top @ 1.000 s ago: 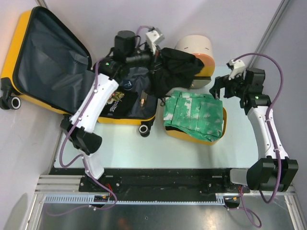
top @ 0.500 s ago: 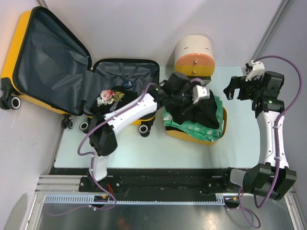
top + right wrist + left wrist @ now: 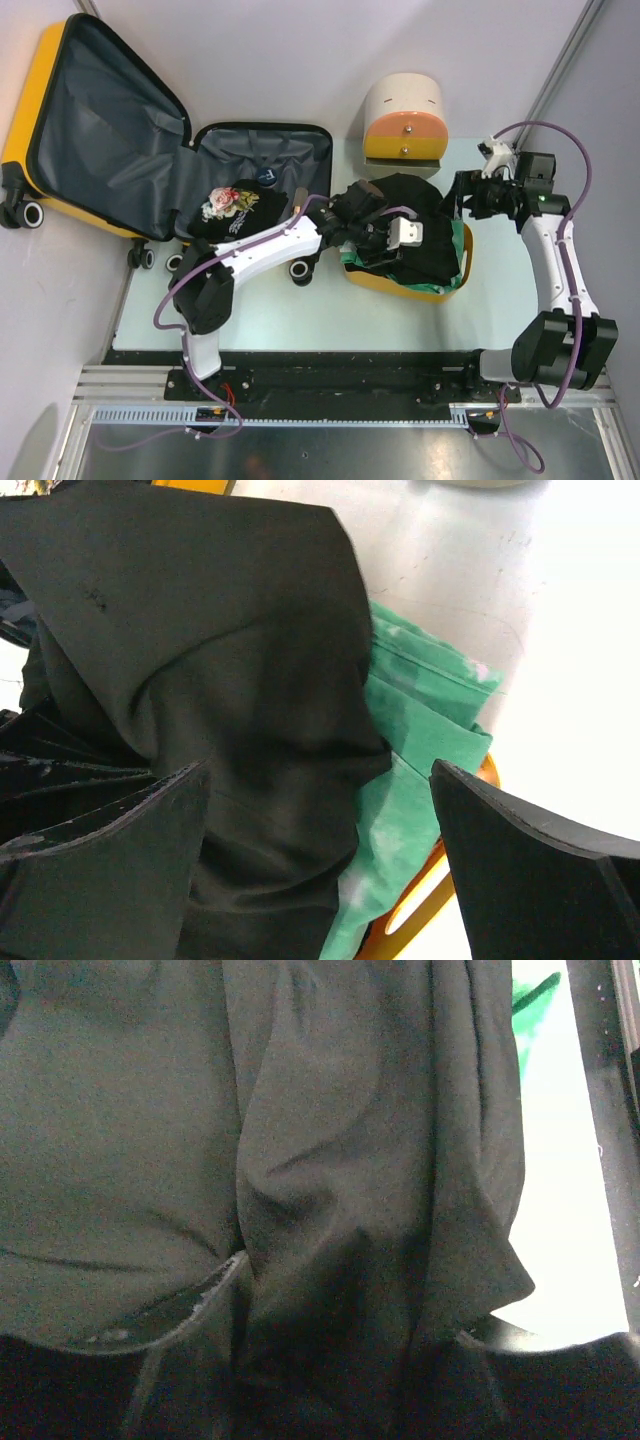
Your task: Open, take out, and arrange the luggage
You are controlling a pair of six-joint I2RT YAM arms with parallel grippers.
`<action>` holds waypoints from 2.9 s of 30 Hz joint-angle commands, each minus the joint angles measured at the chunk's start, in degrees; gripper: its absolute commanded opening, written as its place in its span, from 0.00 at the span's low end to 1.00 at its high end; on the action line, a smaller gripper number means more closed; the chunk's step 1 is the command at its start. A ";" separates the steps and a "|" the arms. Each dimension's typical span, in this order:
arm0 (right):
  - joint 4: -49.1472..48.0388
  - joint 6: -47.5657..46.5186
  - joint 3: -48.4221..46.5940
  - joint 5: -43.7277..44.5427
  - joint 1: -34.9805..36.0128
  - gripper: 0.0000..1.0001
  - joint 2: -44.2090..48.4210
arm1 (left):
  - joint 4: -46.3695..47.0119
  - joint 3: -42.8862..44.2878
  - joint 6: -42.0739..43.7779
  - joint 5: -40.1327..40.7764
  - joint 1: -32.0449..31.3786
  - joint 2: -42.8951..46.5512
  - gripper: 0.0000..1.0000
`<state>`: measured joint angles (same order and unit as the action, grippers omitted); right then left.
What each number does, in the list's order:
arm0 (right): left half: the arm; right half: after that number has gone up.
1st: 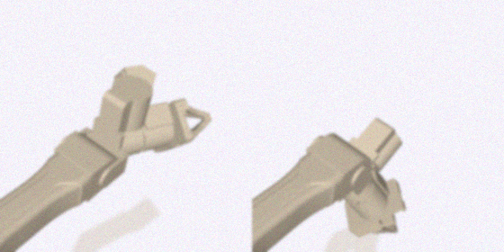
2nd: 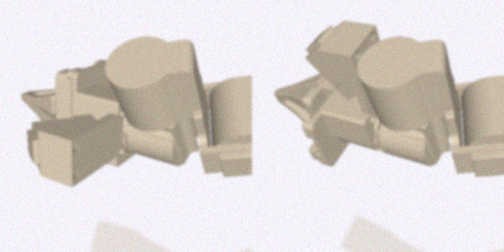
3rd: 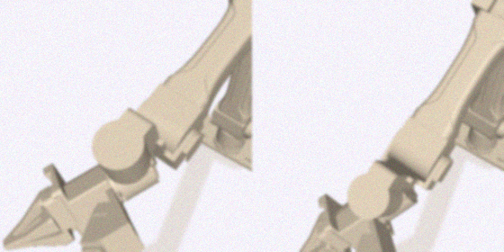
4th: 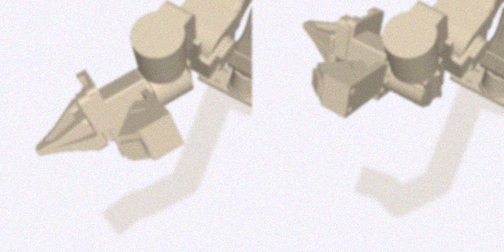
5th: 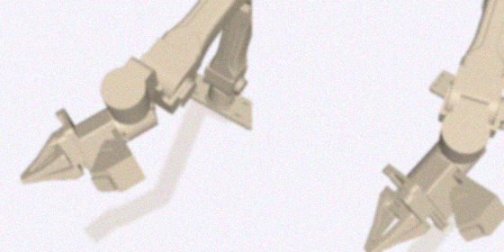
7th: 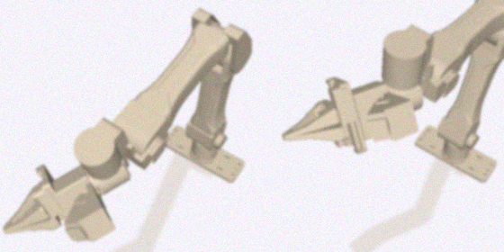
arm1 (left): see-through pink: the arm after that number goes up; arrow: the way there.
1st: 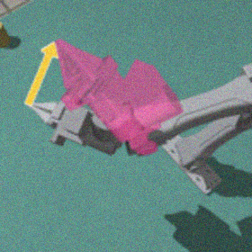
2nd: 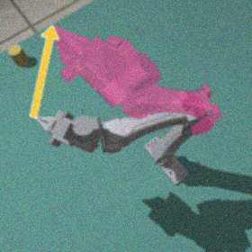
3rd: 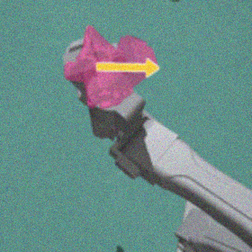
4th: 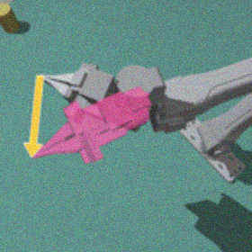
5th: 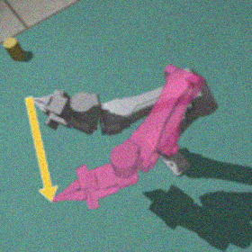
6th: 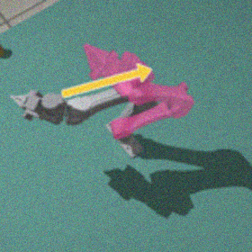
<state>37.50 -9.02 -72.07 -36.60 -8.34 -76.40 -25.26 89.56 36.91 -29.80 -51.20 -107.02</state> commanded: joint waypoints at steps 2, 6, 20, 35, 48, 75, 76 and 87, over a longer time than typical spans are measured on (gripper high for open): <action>-4.97 1.37 -1.40 -2.77 1.04 0.93 0.81 | -3.66 1.14 -3.23 0.28 2.24 6.80 0.65; -8.13 1.29 -1.75 -7.07 1.57 0.95 4.58 | -3.75 1.23 -10.25 -4.90 7.24 15.05 0.84; -3.93 -16.80 1.76 7.06 23.10 0.96 -1.63 | -3.75 -6.41 -28.99 10.88 39.94 16.95 0.98; -5.24 -17.88 1.50 15.42 23.72 0.98 -3.41 | -3.40 -9.06 -24.69 23.04 43.38 -1.60 0.98; -9.55 -11.56 0.00 10.59 19.50 0.99 2.84 | -3.66 -7.03 -23.45 21.28 42.32 -10.48 0.98; -10.42 -9.09 -1.23 11.29 18.36 0.98 1.61 | -7.44 -3.43 -29.87 6.88 47.15 2.15 0.00; -10.51 -8.92 -1.23 11.29 18.36 0.98 1.69 | -7.53 -3.16 -30.57 6.08 47.59 3.13 0.00; -10.51 -7.86 -1.40 11.37 18.18 0.98 1.96 | -8.05 5.61 -39.27 -4.82 49.97 11.48 0.00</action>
<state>28.75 -18.04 -70.74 -25.30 10.09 -74.85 -35.18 88.95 3.38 -26.39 -0.89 -100.88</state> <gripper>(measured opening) 0.982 0.137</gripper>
